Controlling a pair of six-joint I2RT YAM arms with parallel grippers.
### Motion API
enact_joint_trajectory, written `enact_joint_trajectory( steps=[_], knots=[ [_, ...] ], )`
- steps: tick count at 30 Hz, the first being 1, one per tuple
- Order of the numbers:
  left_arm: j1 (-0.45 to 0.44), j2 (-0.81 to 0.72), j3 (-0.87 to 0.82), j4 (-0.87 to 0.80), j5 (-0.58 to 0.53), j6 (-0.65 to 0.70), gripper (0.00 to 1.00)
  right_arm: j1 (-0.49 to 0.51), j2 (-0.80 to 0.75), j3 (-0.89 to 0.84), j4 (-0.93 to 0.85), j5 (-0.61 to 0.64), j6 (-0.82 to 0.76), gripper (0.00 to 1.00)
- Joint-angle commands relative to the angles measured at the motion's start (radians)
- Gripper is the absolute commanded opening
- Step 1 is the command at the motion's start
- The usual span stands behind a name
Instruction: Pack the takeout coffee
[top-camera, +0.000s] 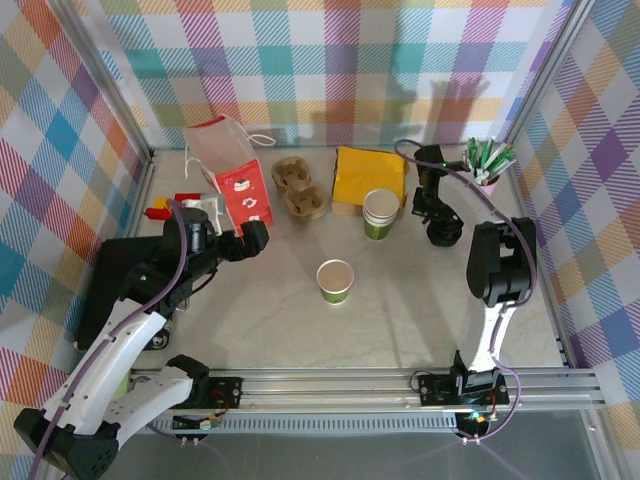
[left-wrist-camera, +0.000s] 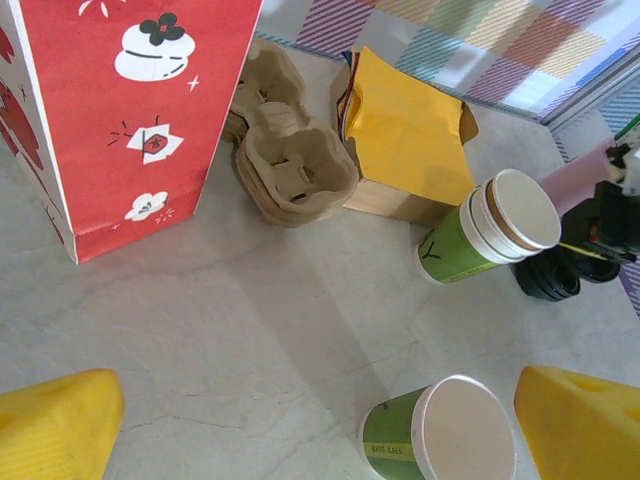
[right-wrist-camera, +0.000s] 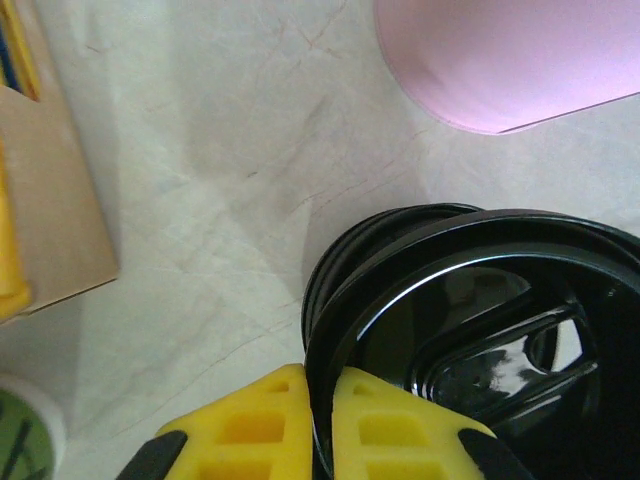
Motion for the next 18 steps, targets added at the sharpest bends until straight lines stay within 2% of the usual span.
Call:
enact_joint_trajectory(
  steps=[1,5,8,12,15,18],
  knots=[
    [-0.008,-0.002,0.004,0.035,0.021,0.0,1.0,-0.007,-0.097,-0.018,-0.034,-0.036,0.022,0.09],
    [-0.01,0.009,0.019,0.052,0.056,-0.004,1.0,-0.007,-0.219,-0.04,-0.034,-0.138,0.047,0.08],
    [-0.035,0.027,0.045,0.074,0.081,-0.009,1.0,-0.007,-0.339,-0.075,0.005,-0.306,0.102,0.08],
    [-0.129,0.079,0.086,0.148,0.089,-0.033,1.0,-0.002,-0.511,-0.151,0.094,-0.529,0.253,0.08],
    [-0.226,0.145,0.124,0.218,0.095,-0.029,1.0,0.012,-0.604,-0.204,0.164,-0.637,0.376,0.09],
    [-0.293,0.218,0.145,0.322,0.097,-0.025,1.0,0.052,-0.672,-0.253,0.235,-0.688,0.488,0.09]
  ],
)
